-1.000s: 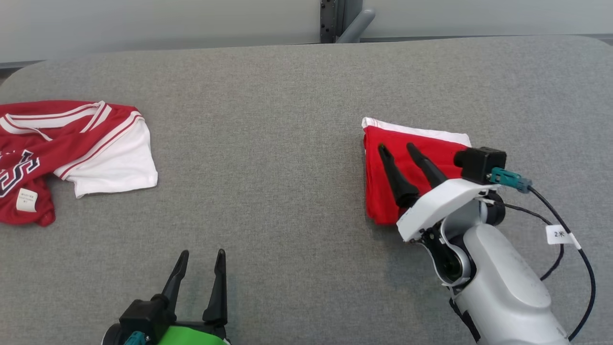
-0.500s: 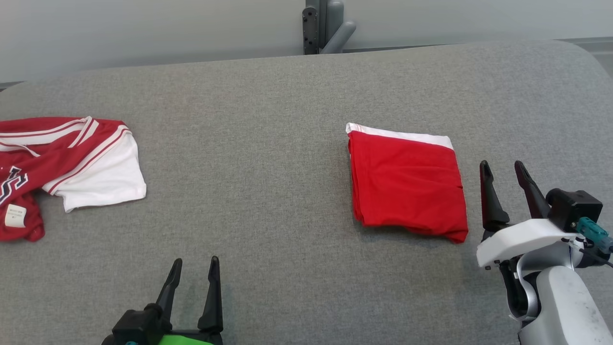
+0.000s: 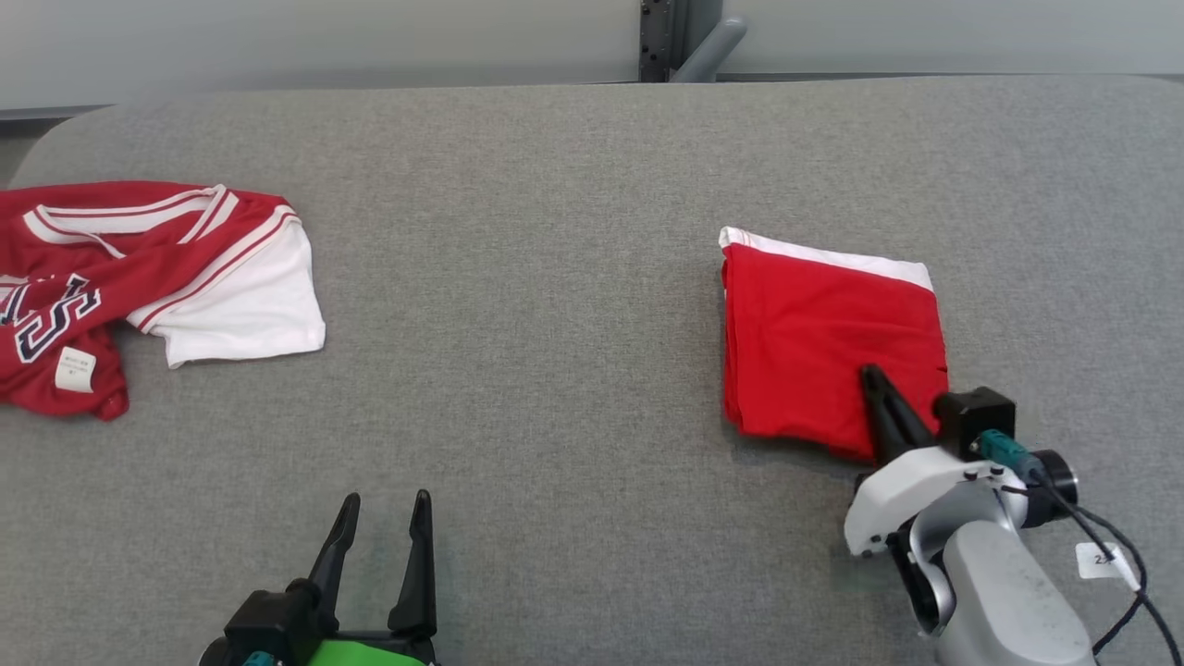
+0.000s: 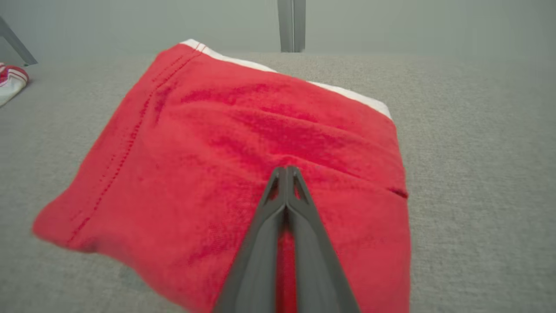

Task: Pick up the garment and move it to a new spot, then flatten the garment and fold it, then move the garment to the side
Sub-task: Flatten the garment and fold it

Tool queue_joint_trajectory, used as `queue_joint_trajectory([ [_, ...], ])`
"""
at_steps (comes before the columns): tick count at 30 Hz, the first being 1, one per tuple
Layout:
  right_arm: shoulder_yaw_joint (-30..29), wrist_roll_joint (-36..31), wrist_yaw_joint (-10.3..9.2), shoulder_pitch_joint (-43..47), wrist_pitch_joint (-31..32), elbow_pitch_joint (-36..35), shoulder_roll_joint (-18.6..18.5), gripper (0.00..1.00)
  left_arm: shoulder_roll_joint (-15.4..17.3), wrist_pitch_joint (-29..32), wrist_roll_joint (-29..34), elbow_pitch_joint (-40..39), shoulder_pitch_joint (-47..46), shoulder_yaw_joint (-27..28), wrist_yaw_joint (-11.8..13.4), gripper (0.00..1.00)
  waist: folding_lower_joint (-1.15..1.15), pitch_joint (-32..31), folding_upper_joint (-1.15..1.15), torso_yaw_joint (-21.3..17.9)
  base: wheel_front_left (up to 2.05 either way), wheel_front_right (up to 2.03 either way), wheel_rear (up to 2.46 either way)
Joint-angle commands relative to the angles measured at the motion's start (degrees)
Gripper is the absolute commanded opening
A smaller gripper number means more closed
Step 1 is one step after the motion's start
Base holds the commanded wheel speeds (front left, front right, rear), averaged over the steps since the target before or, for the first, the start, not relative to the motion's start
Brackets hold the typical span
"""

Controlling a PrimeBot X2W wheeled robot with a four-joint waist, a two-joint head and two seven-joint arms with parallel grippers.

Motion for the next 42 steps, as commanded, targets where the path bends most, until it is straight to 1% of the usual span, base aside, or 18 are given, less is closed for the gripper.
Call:
queue_joint_trajectory([
  [1,1.05,0.68,-0.01,-0.34,-0.48,1.1,0.02,0.0,0.04,-0.17,-0.3,0.14,-0.71,0.12,0.04,1.0,0.0,-0.32,0.23,0.81,0.0,0.0,0.0],
  [7,5.42,4.11,-0.02,1.59,-1.24,5.39,-0.04,0.0,0.04,-0.17,-0.74,0.11,0.41,0.46,0.45,1.0,0.0,-1.04,0.23,1.47,0.0,0.0,0.0],
  [13,10.29,7.28,-0.01,2.47,-1.66,4.24,0.0,0.0,0.04,-0.17,-0.74,0.15,0.71,0.28,0.41,1.0,0.0,-1.24,0.23,0.95,0.0,0.0,0.0],
  [16,12.16,8.26,-0.02,3.57,-1.62,2.46,-0.06,0.0,0.04,-0.17,-0.96,0.07,0.74,0.4,0.72,1.0,0.0,-1.59,0.23,0.68,0.0,0.0,0.0],
  [18,12.41,9.04,-0.02,4.69,-1.64,0.2,-0.04,0.0,0.04,-0.17,-1.04,-0.03,1.21,0.5,0.94,1.0,0.0,-1.95,0.23,0.39,0.0,0.0,0.0],
  [19,12.41,9.04,-0.02,4.69,-1.64,0.2,-0.04,0.0,0.04,-0.17,-1.04,-0.03,1.21,0.5,0.94,1.0,0.0,-1.95,0.23,0.39,0.0,0.0,0.0],
  [22,10.87,9.9,-0.02,8.02,-1.65,-3.76,-0.07,0.0,0.04,-0.17,-1.19,-0.19,2.06,0.82,1.09,1.0,0.0,-3.05,0.23,-0.03,0.0,0.0,0.0],
  [25,8.77,6.99,-0.01,11.2,-1.63,-10.23,0.0,0.0,0.05,-0.17,-1.58,-1.5,2.91,2.04,1.79,1.0,0.0,-3.87,0.23,-0.91,0.0,0.0,0.0],
  [26,8.35,5.99,-0.01,12.63,-1.63,-12.61,0.01,0.1,0.04,-0.18,-1.76,-2.03,3.17,2.49,2.0,1.0,0.0,-4.12,0.23,-1.22,0.0,0.0,0.0],
  [28,6.25,5.52,-0.03,15.61,-1.63,-16.23,-0.17,0.45,0.06,-0.17,-1.95,-2.99,3.72,3.54,2.05,1.0,0.0,-4.8,0.23,-1.88,0.0,0.0,0.0],
  [30,4.12,2.48,-0.03,17.26,-1.64,-19.65,-0.05,0.98,0.05,-0.17,-1.48,-4.01,4.27,4.66,1.9,1.0,0.0,-5.46,0.23,-2.39,0.0,0.0,0.0],
  [31,3.02,1.84,-0.03,18.11,-1.64,-21.01,0.02,1.0,0.06,-0.17,-1.24,-4.35,4.48,5.35,1.87,1.0,0.0,-5.78,0.23,-2.63,0.0,0.0,0.0],
  [35,-0.78,0.54,-0.03,20.61,-1.63,-25.32,0.02,1.0,0.05,-0.17,-0.64,-4.39,5.72,7.28,1.31,1.0,0.0,-7.16,0.23,-3.1,0.0,0.0,0.0],
  [37,-2.41,0.18,-0.03,21.49,-1.64,-26.68,0.0,1.0,0.06,-0.17,-0.12,-3.7,6.12,7.98,0.6,1.0,0.0,-7.79,0.23,-2.94,0.0,0.0,0.0],
  [42,-6.18,-1.55,-0.03,23.05,-1.64,-27.33,0.02,1.0,0.05,-0.17,0.56,-1.17,6.42,8.92,-1.26,1.0,0.0,-8.67,0.23,-1.63,0.0,0.0,0.0],
])
